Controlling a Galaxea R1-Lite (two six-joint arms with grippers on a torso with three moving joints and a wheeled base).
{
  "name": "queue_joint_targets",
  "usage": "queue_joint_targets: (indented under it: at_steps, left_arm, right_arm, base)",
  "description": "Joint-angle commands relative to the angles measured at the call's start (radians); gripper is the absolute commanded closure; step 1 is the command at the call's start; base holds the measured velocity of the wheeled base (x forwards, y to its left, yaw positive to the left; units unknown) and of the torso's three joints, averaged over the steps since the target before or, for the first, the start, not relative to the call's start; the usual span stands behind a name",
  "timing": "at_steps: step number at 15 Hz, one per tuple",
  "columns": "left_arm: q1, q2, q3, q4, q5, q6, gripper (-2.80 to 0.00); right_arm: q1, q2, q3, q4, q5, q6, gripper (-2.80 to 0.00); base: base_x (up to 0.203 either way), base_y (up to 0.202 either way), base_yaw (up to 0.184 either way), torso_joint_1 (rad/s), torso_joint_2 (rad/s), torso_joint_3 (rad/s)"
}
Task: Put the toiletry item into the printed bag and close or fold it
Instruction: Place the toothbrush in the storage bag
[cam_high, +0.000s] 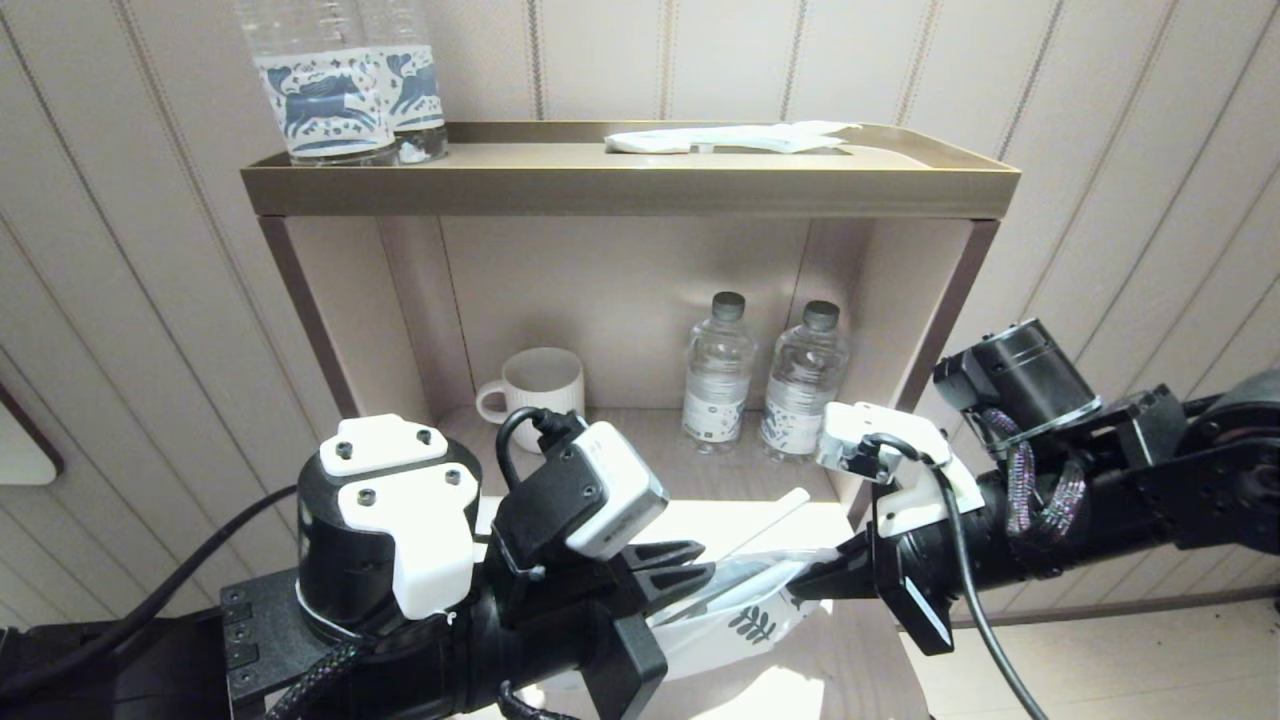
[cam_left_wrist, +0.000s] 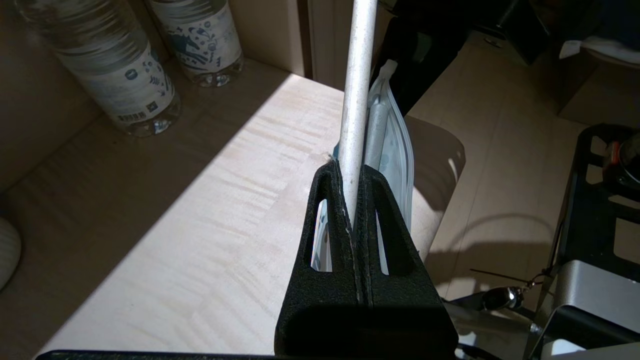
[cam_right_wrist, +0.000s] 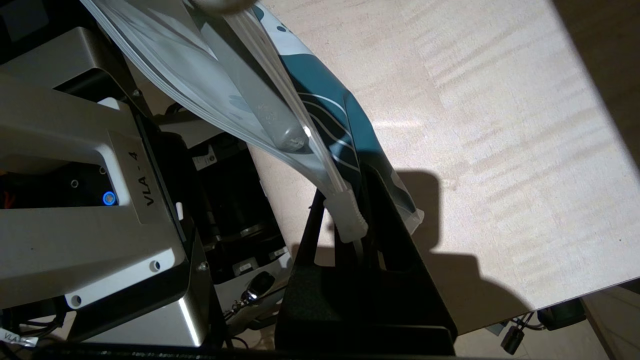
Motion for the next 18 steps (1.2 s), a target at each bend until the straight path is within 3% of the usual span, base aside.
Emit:
queue_joint_targets:
  at_steps: [1,18]
  left_arm:
    - [0.0,0.004,-0.017,0.011,0.017,0.002,0.0]
    - [-0.002,0.002,-0.024,0.025,0.036,0.003,0.0]
  right_arm:
    - [0.001,-0.003,0.0,0.002,0.003,-0.003,0.0]
    - [0.001,-0.001,0.0,0.001,0.002,-0.003,0.0]
  base:
    - [0.0,0.0,0.0,0.0,0.0,0.0]
    - [0.0,0.0,0.0,0.0,0.0,0.0]
